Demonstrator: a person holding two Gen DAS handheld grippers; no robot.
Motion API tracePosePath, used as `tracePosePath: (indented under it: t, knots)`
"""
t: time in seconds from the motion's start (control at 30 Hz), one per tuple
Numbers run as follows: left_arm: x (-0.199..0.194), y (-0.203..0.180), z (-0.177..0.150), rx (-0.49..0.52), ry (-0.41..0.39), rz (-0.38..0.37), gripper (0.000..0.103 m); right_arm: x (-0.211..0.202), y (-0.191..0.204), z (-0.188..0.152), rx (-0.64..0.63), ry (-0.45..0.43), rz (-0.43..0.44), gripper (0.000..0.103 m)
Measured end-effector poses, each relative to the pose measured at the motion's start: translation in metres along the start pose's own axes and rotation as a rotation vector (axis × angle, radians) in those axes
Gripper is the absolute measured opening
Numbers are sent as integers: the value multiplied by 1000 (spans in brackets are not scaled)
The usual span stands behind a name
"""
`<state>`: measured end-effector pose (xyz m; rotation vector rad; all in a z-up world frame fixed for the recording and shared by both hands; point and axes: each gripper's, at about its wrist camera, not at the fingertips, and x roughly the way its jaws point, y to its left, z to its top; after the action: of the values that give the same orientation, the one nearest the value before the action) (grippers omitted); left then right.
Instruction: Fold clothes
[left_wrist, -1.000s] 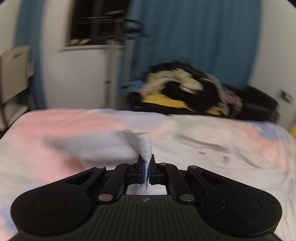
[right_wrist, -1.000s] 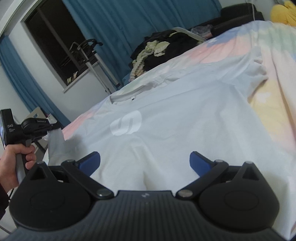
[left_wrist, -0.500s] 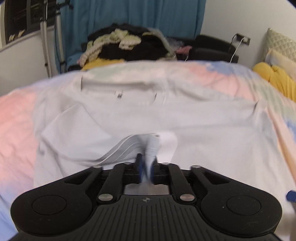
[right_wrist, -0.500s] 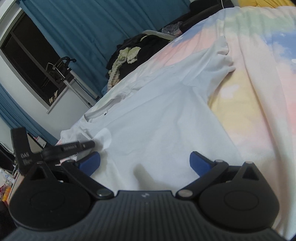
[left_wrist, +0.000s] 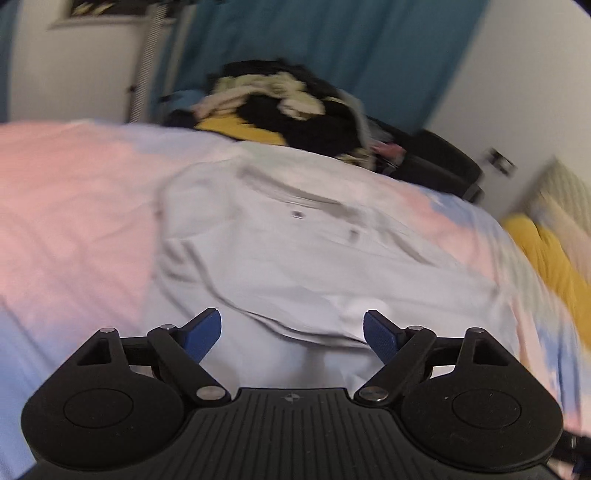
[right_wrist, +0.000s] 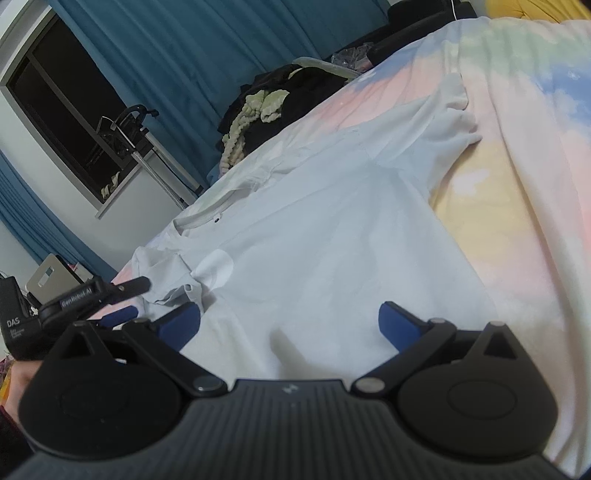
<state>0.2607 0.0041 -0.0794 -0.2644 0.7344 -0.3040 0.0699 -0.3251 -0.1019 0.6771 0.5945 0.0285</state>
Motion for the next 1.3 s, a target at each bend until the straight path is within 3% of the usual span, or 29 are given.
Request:
tracePosePath:
  t: [0.1, 0.3, 0.5, 0.57, 0.77, 0.9, 0.97, 1.0, 1.03, 1.3]
  knots:
    - [13, 16, 9, -76, 9, 31, 73, 3, 0, 0, 0, 3, -5, 103]
    - [26, 10, 21, -84, -24, 55, 69, 9, -2, -1, 1, 15, -7, 103]
    - [8, 17, 36, -98, -155, 71, 69, 12, -5, -1, 19, 22, -2, 103]
    - [5, 17, 44, -70, -165, 54, 69, 12, -6, -1, 26, 24, 2, 103]
    - [31, -1, 56, 133, -41, 100, 66, 13, -5, -1, 28, 29, 7, 103]
    - [49, -7, 52, 224, 61, 158, 45, 13, -5, -1, 28, 31, 7, 103]
    - [52, -9, 50, 267, 88, 180, 29, 14, -6, -1, 30, 33, 6, 103]
    - [52, -9, 52, 273, 103, 185, 13, 14, -6, -1, 32, 35, 5, 103]
    - [51, -10, 54, 276, 116, 190, 9, 14, -6, -1, 34, 35, 7, 103]
    - [39, -51, 95, 257, 186, 185, 4, 14, -7, -1, 72, 37, 20, 103]
